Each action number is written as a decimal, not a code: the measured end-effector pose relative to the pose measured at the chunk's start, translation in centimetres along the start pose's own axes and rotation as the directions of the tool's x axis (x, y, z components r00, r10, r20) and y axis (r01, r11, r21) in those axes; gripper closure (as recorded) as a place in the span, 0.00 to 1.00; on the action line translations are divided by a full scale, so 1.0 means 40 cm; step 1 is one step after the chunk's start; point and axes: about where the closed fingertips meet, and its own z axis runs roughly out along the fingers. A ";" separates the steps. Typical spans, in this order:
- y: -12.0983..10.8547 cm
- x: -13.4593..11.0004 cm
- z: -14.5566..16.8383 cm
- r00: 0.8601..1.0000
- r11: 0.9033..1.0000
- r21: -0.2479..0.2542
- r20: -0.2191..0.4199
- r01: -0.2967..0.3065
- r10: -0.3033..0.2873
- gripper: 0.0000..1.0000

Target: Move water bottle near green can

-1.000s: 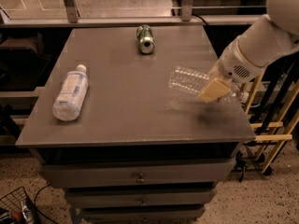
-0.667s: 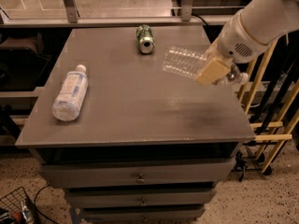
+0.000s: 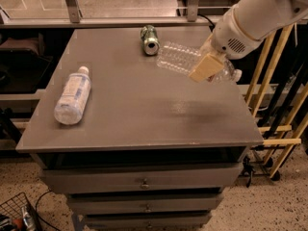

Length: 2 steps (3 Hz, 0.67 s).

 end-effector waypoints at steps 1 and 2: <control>-0.043 -0.065 0.059 0.999 1.000 0.001 0.033 0.012 -0.012 1.00; -0.136 -0.139 0.164 0.998 1.000 0.021 0.057 0.016 -0.017 1.00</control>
Offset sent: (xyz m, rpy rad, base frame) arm 0.1288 0.0753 -0.0209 0.0528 -0.0671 0.0168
